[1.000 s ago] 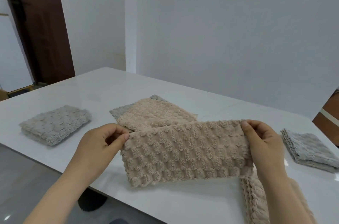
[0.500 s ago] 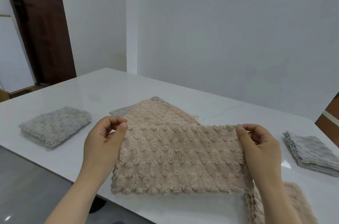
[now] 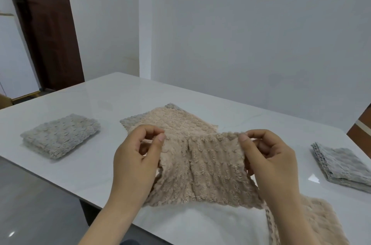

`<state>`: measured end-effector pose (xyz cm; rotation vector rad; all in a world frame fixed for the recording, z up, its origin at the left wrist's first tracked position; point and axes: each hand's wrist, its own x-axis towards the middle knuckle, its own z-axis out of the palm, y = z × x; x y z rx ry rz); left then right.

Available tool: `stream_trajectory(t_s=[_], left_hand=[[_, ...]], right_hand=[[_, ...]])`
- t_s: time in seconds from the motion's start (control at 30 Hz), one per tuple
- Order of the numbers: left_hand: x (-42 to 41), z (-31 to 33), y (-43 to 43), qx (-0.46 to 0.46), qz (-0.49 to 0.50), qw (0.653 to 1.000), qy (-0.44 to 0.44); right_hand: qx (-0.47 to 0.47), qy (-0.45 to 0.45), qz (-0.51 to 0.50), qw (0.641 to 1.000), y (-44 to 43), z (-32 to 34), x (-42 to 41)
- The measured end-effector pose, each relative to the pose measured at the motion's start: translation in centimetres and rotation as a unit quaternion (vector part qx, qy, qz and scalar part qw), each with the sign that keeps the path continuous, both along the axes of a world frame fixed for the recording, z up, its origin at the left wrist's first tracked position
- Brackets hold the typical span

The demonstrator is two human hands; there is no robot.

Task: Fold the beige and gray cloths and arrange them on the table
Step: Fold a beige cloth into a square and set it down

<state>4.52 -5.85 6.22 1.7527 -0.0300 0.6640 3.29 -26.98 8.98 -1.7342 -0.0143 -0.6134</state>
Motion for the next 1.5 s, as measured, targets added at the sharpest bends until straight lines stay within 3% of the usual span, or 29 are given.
stream_trajectory(t_s=[0.5, 0.87, 1.17, 1.5], left_hand=[[-1.5, 1.4, -2.5, -0.029, -0.067, 0.997, 0.029], [-2.3, 1.1, -2.1, -0.236, -0.166, 0.95, 0.116], [-2.4, 1.0, -1.5, -0.189, -0.156, 0.966, 0.083], [-2.9, 1.2, -1.4, -0.07, -0.104, 0.991, 0.052]], right_hand=[[0.006, 0.028, 0.123, 0.992, 4.5, -0.3, -1.3], [0.053, 0.046, 0.207, 0.976, 4.7, -0.5, -1.5], [0.007, 0.057, 0.274, 0.96, 4.2, -0.5, -1.1], [-0.109, 0.021, 0.217, 0.97, 4.3, 0.3, -0.5]])
